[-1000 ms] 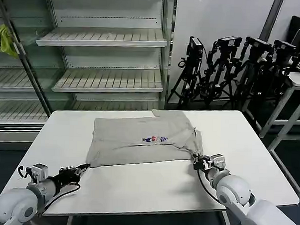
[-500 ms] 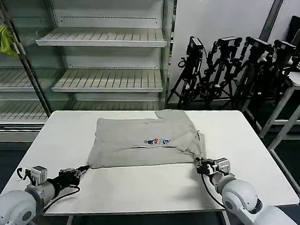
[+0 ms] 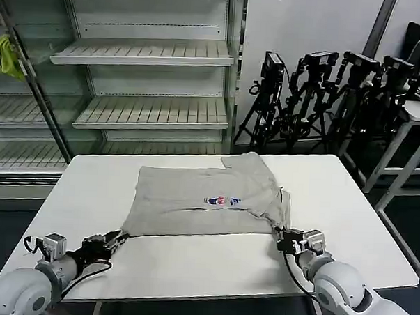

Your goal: Fold and organize the clothes.

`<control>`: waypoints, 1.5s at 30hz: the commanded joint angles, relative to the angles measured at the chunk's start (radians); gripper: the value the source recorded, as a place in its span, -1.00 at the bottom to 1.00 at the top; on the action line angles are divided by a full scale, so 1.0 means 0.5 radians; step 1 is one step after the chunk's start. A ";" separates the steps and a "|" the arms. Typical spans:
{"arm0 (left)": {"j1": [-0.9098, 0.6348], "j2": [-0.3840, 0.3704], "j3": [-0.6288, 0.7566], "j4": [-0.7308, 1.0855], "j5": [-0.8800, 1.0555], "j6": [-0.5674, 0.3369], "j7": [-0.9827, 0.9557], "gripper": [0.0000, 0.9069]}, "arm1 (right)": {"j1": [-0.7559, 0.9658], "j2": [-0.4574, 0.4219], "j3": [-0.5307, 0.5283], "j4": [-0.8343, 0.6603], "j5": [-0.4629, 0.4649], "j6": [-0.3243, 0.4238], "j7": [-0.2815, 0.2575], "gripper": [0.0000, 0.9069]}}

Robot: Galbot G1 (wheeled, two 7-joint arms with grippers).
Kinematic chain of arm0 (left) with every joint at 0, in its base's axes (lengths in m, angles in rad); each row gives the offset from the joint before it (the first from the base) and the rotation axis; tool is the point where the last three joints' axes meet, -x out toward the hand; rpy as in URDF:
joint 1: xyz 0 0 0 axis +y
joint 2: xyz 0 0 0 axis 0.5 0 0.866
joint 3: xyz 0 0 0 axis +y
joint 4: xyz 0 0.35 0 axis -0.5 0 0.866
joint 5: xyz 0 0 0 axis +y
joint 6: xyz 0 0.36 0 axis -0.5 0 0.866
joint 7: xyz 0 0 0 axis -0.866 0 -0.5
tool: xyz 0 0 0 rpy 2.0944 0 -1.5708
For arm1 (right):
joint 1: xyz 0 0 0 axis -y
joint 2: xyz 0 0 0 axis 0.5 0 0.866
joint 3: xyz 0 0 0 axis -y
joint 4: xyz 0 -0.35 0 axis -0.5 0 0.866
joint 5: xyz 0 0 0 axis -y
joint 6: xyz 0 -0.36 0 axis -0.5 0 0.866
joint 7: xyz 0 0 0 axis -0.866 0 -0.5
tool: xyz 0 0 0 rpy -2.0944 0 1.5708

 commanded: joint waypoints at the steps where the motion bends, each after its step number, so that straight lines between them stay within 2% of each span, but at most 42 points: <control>1: -0.013 -0.003 -0.003 0.011 0.006 -0.002 0.000 1.00 | -0.036 -0.008 0.016 0.013 -0.005 -0.002 -0.006 -1.00; 15: -0.074 -0.052 0.073 0.076 0.032 -0.010 0.007 1.00 | -0.016 0.025 -0.018 0.002 -0.033 0.009 -0.007 -1.00; 20: -0.080 -0.056 0.079 0.078 0.036 -0.017 0.015 0.53 | -0.017 0.029 -0.022 0.010 -0.036 0.009 -0.005 -1.00; 22: -0.083 -0.061 0.082 0.076 0.038 -0.021 0.019 0.07 | -0.019 0.030 -0.025 0.019 -0.037 0.008 -0.003 -1.00; 24: -0.086 -0.066 0.088 0.074 0.044 -0.024 0.022 -0.09 | -0.023 0.029 -0.025 0.027 -0.038 0.006 0.000 -1.00; 28: -0.093 -0.076 0.093 0.074 0.052 -0.039 0.029 -0.64 | -0.036 0.021 -0.020 0.050 -0.039 0.005 0.003 -1.00; 33: -0.085 -0.087 0.095 0.071 0.068 -0.053 0.036 -0.89 | -0.079 0.009 0.009 0.079 -0.044 0.006 0.003 -1.00; 45: -0.013 -0.102 0.069 0.012 0.101 -0.068 0.048 -0.91 | -0.212 -0.021 0.115 0.145 -0.068 0.015 -0.019 -1.00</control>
